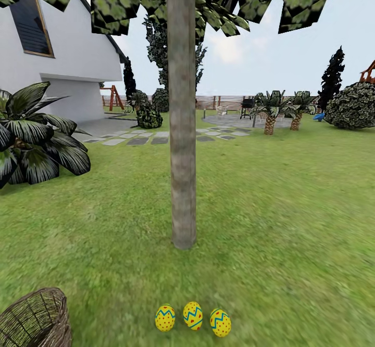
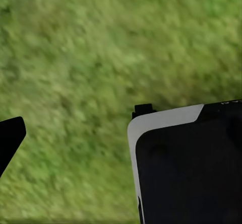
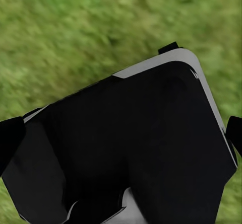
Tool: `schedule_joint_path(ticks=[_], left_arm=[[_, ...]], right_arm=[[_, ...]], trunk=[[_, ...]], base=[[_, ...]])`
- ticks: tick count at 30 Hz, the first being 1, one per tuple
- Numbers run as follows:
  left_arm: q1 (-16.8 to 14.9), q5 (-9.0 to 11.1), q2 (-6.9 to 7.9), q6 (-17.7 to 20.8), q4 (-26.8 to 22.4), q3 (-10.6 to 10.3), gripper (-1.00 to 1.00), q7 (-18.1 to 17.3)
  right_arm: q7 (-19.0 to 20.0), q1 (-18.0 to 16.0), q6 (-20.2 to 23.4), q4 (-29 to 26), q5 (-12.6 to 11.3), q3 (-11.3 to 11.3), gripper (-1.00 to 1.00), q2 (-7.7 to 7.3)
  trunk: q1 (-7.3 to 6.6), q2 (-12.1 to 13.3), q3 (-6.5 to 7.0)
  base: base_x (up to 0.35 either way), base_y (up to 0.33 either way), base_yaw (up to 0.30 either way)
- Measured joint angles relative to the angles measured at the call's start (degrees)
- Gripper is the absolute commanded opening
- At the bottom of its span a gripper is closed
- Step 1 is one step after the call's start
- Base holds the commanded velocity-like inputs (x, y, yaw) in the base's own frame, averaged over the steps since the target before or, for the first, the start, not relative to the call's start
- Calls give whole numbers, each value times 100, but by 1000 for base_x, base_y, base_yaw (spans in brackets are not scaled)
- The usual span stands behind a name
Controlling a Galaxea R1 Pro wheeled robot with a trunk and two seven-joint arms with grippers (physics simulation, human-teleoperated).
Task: Take the three Easter eggs out of the wicker basket on the lawn in the garden, then place them on the lawn next to a single tree (choose any tree) so that all three eggs are next to the same tree and none are left in the basket.
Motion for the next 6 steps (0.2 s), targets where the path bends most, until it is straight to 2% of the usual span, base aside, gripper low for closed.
schedule_joint_path(ticks=[6], left_arm=[[0, 0, -5, 0, 0, -1, 100, 0]], right_arm=[[-1, 0, 0, 0, 0, 0, 100, 0]], trunk=[[0, 0, 0]], base=[[0, 0, 0]])
